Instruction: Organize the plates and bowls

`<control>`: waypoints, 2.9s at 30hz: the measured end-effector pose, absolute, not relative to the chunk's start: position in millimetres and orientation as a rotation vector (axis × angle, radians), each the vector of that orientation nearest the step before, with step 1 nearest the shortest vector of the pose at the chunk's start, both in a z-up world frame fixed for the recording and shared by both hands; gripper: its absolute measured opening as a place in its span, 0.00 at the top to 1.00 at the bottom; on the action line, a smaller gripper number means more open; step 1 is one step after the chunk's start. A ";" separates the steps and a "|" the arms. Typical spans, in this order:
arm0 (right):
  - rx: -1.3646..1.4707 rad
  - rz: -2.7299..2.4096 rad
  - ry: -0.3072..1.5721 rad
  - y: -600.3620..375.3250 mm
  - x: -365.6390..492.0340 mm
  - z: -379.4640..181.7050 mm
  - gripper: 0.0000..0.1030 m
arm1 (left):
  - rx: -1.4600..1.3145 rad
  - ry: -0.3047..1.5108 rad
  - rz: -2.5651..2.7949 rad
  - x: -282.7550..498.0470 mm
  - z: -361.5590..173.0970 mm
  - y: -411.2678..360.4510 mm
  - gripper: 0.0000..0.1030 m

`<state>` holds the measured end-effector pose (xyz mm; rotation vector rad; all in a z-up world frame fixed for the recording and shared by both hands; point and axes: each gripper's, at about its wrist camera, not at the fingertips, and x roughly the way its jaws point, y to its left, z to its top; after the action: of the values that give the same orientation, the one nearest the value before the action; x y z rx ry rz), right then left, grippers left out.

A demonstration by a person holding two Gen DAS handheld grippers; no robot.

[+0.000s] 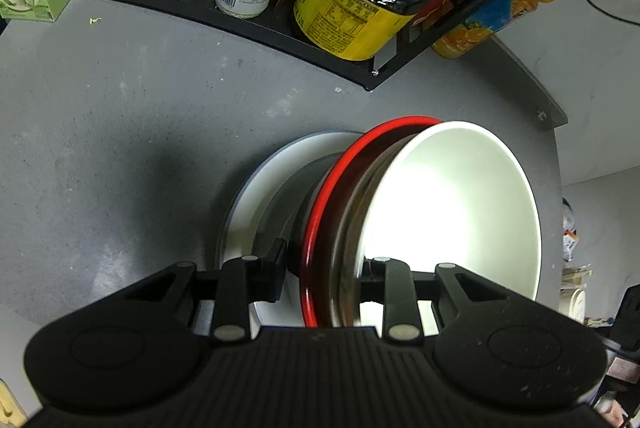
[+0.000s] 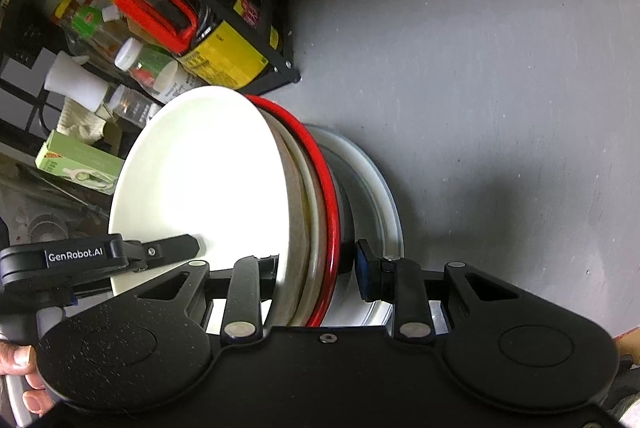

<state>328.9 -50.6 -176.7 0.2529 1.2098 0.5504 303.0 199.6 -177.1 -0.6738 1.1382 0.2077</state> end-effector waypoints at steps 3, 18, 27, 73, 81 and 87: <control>0.258 0.549 1.209 -49.9 328.4 -178.2 0.71 | -0.656 1.140 0.216 303.0 -181.0 198.5 0.72; 0.209 0.535 1.161 -44.2 326.2 -161.9 0.44 | -0.597 1.134 0.236 311.7 -169.2 206.9 0.57; 0.158 0.496 1.051 -52.2 316.9 -138.6 0.18 | -0.494 1.071 0.234 312.6 -142.6 206.9 0.23; 0.173 0.300 0.638 -210.4 159.7 -65.1 0.00 | -0.291 0.785 0.200 165.4 -49.7 79.0 0.01; 0.176 0.273 0.578 -215.2 119.4 -53.4 0.00 | -0.272 0.750 0.158 125.1 -35.3 64.1 0.01; 0.171 0.265 0.547 -217.8 88.7 -48.7 0.00 | -0.245 0.723 0.127 97.4 -24.1 50.0 0.01</control>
<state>88.7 -217.8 -48.7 0.1706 0.5469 0.2648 97.4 50.0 -24.1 -0.2455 0.7228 0.1271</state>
